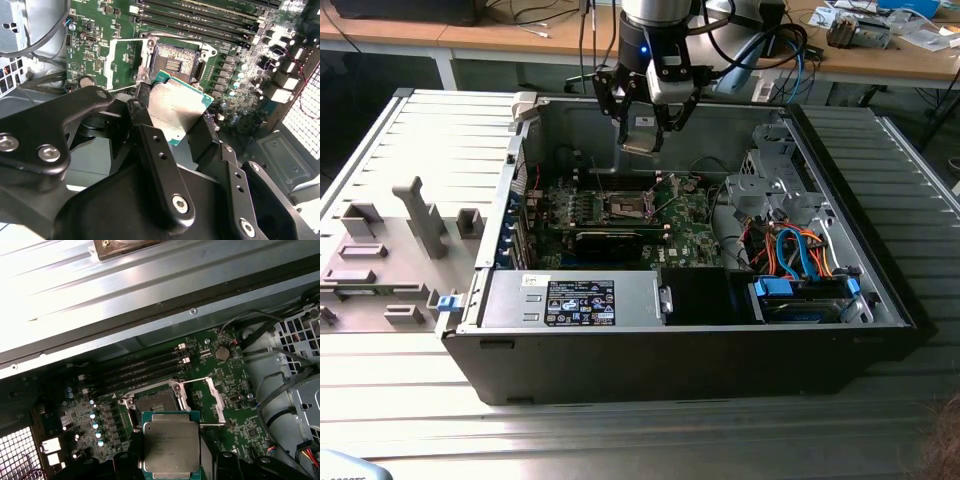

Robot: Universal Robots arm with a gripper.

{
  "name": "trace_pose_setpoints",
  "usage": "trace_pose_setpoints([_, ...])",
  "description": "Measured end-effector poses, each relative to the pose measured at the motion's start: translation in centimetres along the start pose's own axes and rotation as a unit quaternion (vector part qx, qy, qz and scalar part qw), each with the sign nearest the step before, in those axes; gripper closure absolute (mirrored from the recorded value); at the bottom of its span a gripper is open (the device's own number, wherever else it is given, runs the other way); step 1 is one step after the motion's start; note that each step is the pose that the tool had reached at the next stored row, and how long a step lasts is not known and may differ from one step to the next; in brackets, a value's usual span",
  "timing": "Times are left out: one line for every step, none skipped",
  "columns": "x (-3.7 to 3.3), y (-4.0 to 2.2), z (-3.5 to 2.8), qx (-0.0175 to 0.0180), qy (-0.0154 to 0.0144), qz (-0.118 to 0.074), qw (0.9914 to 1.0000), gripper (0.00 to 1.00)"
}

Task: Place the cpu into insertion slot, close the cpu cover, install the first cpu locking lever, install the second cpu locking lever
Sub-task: 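Place the cpu into insertion slot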

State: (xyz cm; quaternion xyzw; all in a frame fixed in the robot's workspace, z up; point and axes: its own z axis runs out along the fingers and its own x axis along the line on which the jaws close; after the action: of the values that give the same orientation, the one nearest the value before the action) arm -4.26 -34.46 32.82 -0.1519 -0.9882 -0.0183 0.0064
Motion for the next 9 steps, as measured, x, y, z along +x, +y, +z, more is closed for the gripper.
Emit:
trace_pose_setpoints([0.0,0.0,0.01,0.0,0.0,0.001,1.0,0.45])
trace_pose_setpoints([0.0,0.0,0.01,-0.0001,0.0,0.002,1.0,0.45])
trace_pose_setpoints([0.0,0.0,0.01,-0.0001,-0.0001,0.002,1.0,0.45])
trace_pose_setpoints([0.0,0.0,0.02,-0.0001,-0.0001,0.003,0.99999,0.45])
trace_pose_setpoints([0.0,0.0,0.02,-0.0001,-0.0001,0.004,0.99999,0.45])
trace_pose_setpoints([0.0,0.0,0.03,-0.0001,-0.0002,0.005,0.99999,0.45])
trace_pose_setpoints([0.0,0.0,0.03,-0.0001,-0.0002,0.006,0.99998,0.45])
trace_pose_setpoints([0.0,0.0,0.04,-0.0001,-0.0002,0.007,0.99998,0.45])
trace_pose_setpoints([0.0,0.0,0.04,-0.0002,-0.0003,0.008,0.99997,0.45])
